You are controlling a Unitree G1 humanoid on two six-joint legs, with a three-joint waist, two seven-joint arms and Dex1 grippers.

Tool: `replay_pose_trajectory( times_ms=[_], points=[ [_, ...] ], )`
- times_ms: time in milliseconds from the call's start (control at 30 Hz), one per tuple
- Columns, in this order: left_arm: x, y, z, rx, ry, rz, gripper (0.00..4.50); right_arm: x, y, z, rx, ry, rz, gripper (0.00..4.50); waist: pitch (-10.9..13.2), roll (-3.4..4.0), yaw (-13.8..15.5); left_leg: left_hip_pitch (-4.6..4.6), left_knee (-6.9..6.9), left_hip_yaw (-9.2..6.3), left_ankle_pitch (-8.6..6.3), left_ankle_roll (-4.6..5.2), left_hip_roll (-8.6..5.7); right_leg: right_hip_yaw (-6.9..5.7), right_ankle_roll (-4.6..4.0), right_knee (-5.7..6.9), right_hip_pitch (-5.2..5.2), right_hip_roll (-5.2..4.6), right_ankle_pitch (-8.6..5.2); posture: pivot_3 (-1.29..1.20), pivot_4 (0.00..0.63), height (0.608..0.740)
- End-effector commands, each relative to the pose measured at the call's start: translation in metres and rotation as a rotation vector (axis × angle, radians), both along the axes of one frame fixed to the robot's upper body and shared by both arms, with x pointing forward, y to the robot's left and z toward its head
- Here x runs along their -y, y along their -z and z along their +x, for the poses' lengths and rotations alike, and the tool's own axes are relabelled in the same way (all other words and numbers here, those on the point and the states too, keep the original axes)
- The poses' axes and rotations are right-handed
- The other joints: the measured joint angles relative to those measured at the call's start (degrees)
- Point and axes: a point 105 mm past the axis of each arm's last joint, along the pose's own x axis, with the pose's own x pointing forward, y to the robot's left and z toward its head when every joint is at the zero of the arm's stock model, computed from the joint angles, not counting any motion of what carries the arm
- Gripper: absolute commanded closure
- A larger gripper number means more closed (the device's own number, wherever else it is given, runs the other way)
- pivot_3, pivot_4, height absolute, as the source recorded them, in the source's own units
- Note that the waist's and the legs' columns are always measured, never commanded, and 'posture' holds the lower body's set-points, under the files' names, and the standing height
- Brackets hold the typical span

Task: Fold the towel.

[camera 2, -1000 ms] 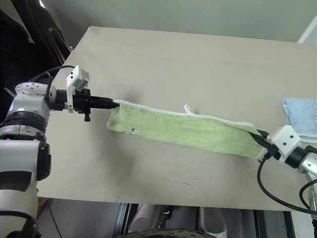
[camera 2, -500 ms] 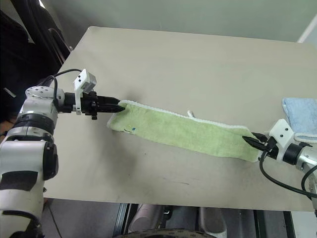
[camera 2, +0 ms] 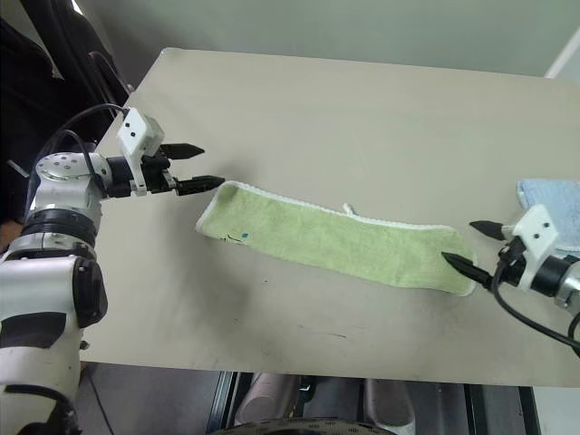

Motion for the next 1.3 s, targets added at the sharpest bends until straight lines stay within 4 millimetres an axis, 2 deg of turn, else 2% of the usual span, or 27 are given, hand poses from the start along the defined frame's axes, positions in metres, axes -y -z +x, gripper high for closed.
replay_pose_trajectory(
  times_ms=[33,67,167,233,300,367,467,567,600,667,900,967,1067,1200,1300],
  points=[
    [0.004,-0.026,0.007,0.153,-0.021,-0.054,0.00,0.004,-0.031,-0.004,0.059,0.079,0.112,0.01,0.0,0.00,0.0,0.00,0.00,0.01,0.00,0.00,0.00,0.00,-0.01,0.00,0.00,0.00,-0.01,0.00,0.150,0.733],
    [0.010,-0.031,0.008,0.173,0.001,-0.078,0.00,0.005,-0.033,-0.005,0.040,0.107,0.156,0.01,0.0,0.00,0.1,0.00,0.00,0.00,0.00,0.00,-0.02,0.00,-0.08,0.00,0.01,0.00,-0.07,0.00,0.150,0.733],
    [0.043,-0.042,0.004,0.202,0.175,-0.170,0.00,-0.001,-0.037,-0.011,-0.046,0.193,0.427,0.01,0.0,-0.02,0.5,-0.03,0.02,0.00,0.03,0.05,-0.07,0.02,-0.40,0.01,0.03,0.00,-0.32,0.00,0.150,0.733],
    [0.064,-0.036,-0.002,0.211,0.300,-0.122,0.00,-0.005,-0.032,-0.015,-0.094,0.253,0.576,0.01,0.0,-0.03,0.6,-0.03,0.01,0.01,0.05,0.10,-0.13,0.08,-0.31,0.02,0.05,0.02,-0.32,0.00,0.150,0.733],
    [0.085,-0.030,-0.010,0.218,0.426,-0.105,0.00,-0.011,-0.029,-0.021,-0.136,0.281,0.714,0.01,0.0,-0.04,0.6,-0.03,0.01,0.01,0.04,0.13,-0.14,0.11,0.25,0.02,0.03,0.02,-0.04,0.00,0.150,0.733],
    [0.102,-0.033,-0.015,0.227,0.496,-0.159,0.00,-0.020,-0.030,-0.027,-0.175,0.275,0.841,0.01,0.0,-0.03,0.7,-0.05,0.02,0.01,0.01,0.17,-0.16,0.16,0.35,0.00,0.03,0.00,-0.07,0.00,0.150,0.733],
    [0.113,-0.035,-0.019,0.237,0.543,-0.196,0.00,-0.027,-0.034,-0.033,-0.229,0.279,0.954,0.01,0.0,-0.03,0.7,-0.07,0.04,0.06,-0.03,0.25,-0.19,0.21,0.83,-0.01,0.03,-0.02,-0.32,0.00,0.150,0.733],
    [0.137,-0.025,-0.036,0.200,0.674,-0.237,0.00,-0.048,-0.013,-0.046,-0.456,0.272,1.053,0.01,0.0,-0.04,0.5,-0.04,0.03,0.12,-0.10,0.26,-0.19,0.25,1.09,-0.04,0.05,-0.03,-0.43,0.00,0.150,0.733],
    [0.142,-0.015,-0.044,0.181,0.715,-0.195,0.00,-0.053,-0.006,-0.051,-0.501,0.280,1.069,0.01,0.0,-0.05,0.5,-0.02,0.02,0.10,-0.11,0.26,-0.18,0.24,1.17,-0.04,0.08,-0.03,-0.49,0.00,0.150,0.733],
    [0.147,0.000,-0.061,0.153,0.787,-0.138,0.00,-0.056,0.001,-0.055,-0.522,0.304,1.094,0.01,0.0,-0.04,0.4,-0.01,0.03,0.11,-0.16,0.26,-0.18,0.24,1.24,-0.03,0.08,-0.03,-0.54,0.00,0.150,0.733],
    [0.166,0.016,-0.108,0.042,0.849,-0.281,0.00,-0.066,0.014,-0.069,-0.574,0.343,1.148,0.01,0.0,-0.04,0.5,-0.02,0.11,0.10,-0.40,0.28,-0.17,0.24,1.30,-0.06,0.12,-0.06,-0.60,0.00,0.150,0.733],
    [0.172,0.019,-0.113,0.032,0.836,-0.305,0.00,-0.064,0.017,-0.071,-0.583,0.357,1.152,0.01,0.0,-0.03,0.5,0.06,0.11,0.08,-0.97,0.00,-0.18,0.24,1.26,-0.08,0.21,-0.06,-0.62,0.00,0.150,0.733],
    [0.180,0.020,-0.117,0.006,0.810,-0.344,0.00,-0.060,0.022,-0.076,-0.602,0.376,1.147,0.01,0.0,-0.03,0.6,0.13,0.12,0.08,-0.98,-0.11,-0.17,0.24,0.99,-0.08,0.27,-0.07,-0.48,0.00,0.150,0.733],
    [0.177,0.027,-0.131,-0.083,0.860,-0.291,0.00,-0.057,0.031,-0.086,-0.653,0.407,1.126,0.01,0.0,-0.02,0.4,0.17,0.09,0.08,-1.00,-0.16,-0.15,0.22,0.83,-0.09,0.28,-0.07,-0.54,0.00,0.150,0.733],
    [0.172,0.028,-0.129,-0.068,0.839,-0.214,0.00,-0.051,0.034,-0.087,-0.654,0.437,1.129,0.01,0.0,-0.02,0.3,0.20,0.09,0.09,-1.03,-0.20,-0.14,0.22,0.47,-0.09,0.29,-0.07,-0.89,0.00,0.150,0.733]
  ],
)
